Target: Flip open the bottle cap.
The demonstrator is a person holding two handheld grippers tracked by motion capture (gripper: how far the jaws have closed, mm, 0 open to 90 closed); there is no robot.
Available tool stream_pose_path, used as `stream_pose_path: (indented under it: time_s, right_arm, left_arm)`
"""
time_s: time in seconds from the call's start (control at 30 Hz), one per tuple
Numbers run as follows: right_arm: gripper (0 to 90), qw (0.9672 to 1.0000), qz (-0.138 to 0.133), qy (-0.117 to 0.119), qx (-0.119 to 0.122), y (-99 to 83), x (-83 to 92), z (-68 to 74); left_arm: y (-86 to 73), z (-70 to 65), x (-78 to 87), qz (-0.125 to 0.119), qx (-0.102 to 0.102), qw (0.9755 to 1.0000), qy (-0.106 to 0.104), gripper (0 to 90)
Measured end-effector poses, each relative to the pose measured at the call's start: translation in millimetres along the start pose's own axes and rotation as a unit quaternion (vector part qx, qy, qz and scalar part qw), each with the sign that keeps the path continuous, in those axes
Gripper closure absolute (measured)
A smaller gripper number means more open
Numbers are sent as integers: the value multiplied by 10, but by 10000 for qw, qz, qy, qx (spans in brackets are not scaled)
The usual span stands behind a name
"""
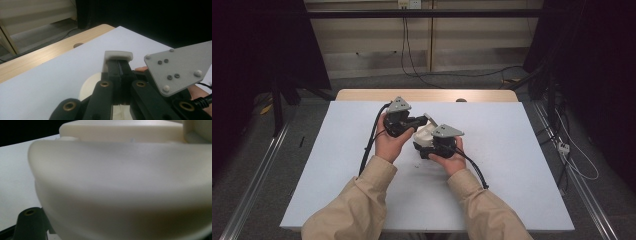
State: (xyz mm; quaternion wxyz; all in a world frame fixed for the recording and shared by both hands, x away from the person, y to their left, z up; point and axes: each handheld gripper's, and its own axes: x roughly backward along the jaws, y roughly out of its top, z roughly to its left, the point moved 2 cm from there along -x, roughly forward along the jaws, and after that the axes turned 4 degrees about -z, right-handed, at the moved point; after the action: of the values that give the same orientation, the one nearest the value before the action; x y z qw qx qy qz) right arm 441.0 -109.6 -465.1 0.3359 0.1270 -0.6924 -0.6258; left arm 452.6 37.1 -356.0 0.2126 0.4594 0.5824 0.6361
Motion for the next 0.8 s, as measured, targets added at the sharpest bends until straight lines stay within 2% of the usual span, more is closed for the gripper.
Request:
stream_pose_path:
  time_s: [0.8]
  right_arm:
    - [187,10000,-7,1,1,-3,-3,-2]
  left_arm:
    - [64,8,-107,17,-85,9999,-64,900]
